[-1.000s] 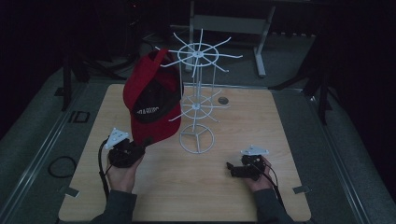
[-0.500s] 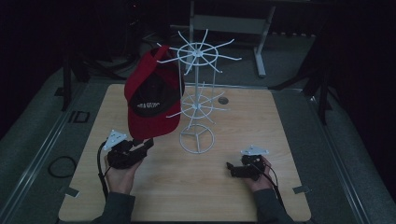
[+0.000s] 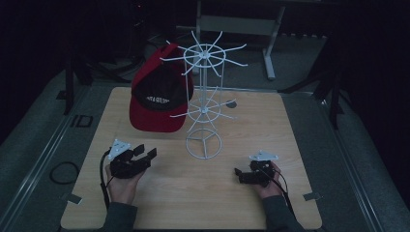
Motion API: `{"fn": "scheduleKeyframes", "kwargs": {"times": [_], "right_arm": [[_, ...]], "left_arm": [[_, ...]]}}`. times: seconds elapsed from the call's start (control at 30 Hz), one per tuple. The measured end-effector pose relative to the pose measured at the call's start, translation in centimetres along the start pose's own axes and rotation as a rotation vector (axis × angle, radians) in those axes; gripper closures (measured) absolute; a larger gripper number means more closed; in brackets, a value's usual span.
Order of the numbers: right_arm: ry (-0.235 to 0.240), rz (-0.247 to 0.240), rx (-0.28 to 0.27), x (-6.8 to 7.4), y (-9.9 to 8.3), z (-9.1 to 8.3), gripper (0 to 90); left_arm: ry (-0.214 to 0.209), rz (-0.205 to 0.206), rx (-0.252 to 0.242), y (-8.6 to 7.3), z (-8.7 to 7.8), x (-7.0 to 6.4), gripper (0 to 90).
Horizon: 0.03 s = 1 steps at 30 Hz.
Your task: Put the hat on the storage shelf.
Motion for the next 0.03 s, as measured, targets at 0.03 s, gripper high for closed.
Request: {"fn": "scheduleKeyframes", "kwargs": {"times": [0.03], "right_arm": [[0.0,0.0,0.0,0.0,0.0,0.0,12.5]], "left_arm": [[0.0,0.0,0.0,0.0,0.0,0.0,45.0]]}}
Point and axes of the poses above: each handheld gripper's, and its own axes: z roughly forward along the jaws, y roughly out of its top, x roughly to its left, the point moved 9 cm from there along z, roughly forward along the jaws, and after that the axes turned 1 degree about x, right-handed, at the moved point
